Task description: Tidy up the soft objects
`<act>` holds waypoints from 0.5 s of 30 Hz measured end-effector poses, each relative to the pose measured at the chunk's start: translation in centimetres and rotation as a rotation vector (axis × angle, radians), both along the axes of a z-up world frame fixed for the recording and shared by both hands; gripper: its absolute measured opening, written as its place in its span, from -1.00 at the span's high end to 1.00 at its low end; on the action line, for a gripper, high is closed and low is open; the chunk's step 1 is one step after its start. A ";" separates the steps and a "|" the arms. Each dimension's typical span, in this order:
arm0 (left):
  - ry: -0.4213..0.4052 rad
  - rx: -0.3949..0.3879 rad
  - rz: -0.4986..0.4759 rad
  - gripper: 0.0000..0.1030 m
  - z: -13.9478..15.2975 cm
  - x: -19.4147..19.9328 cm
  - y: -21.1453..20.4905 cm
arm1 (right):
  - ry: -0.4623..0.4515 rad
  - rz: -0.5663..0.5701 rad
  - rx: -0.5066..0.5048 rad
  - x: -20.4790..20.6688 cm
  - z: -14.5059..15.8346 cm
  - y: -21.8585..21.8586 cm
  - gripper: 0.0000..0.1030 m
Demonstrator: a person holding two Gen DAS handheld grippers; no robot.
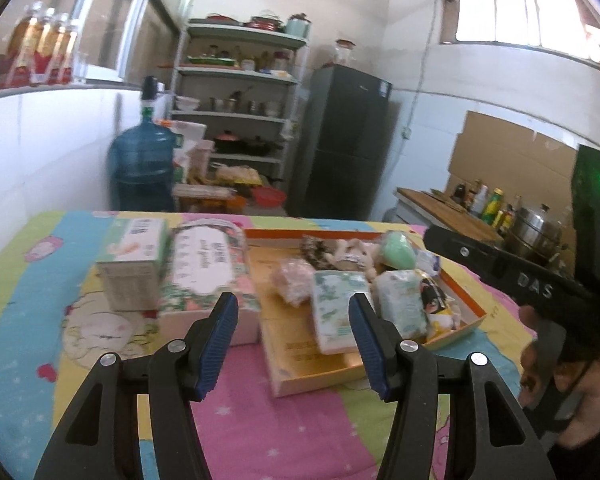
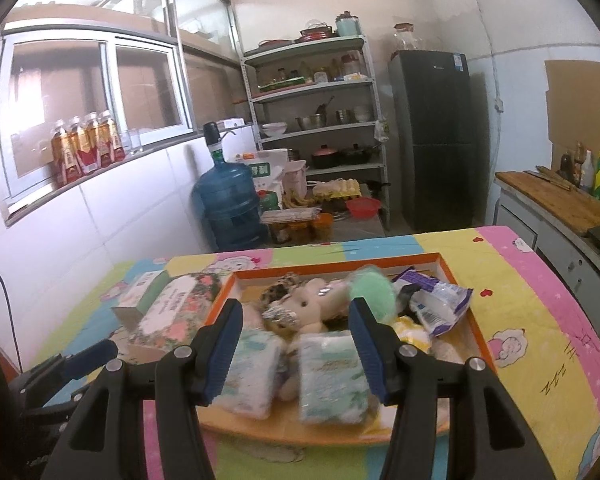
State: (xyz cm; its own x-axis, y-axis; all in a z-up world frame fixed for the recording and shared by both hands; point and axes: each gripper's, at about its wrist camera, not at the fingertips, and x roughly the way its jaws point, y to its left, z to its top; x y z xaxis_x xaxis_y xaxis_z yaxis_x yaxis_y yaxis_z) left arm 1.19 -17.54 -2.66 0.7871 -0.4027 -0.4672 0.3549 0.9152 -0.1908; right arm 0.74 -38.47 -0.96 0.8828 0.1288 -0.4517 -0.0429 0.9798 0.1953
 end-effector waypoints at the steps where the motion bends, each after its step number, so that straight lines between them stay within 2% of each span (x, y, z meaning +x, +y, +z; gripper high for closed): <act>1: -0.002 0.000 0.011 -0.15 0.1 -0.2 0.5 | -0.005 0.004 0.001 -0.4 0.1 0.6 -0.06; 9: -0.025 0.008 0.060 -0.15 0.6 -1.9 3.4 | -0.031 0.009 -0.006 -2.5 0.4 3.6 -0.06; 15: -0.060 0.052 0.105 -0.15 1.4 -3.3 4.9 | -0.055 -0.014 -0.069 -4.3 0.5 6.2 -0.07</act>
State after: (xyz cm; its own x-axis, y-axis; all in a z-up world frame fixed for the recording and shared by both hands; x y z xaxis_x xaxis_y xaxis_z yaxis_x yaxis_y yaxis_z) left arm -2.14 -12.64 -1.30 0.8507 -0.2930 -0.4364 0.2659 0.9560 -0.1237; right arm -3.53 -32.23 -0.42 0.9080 0.0861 -0.4100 -0.0377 0.9915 0.1247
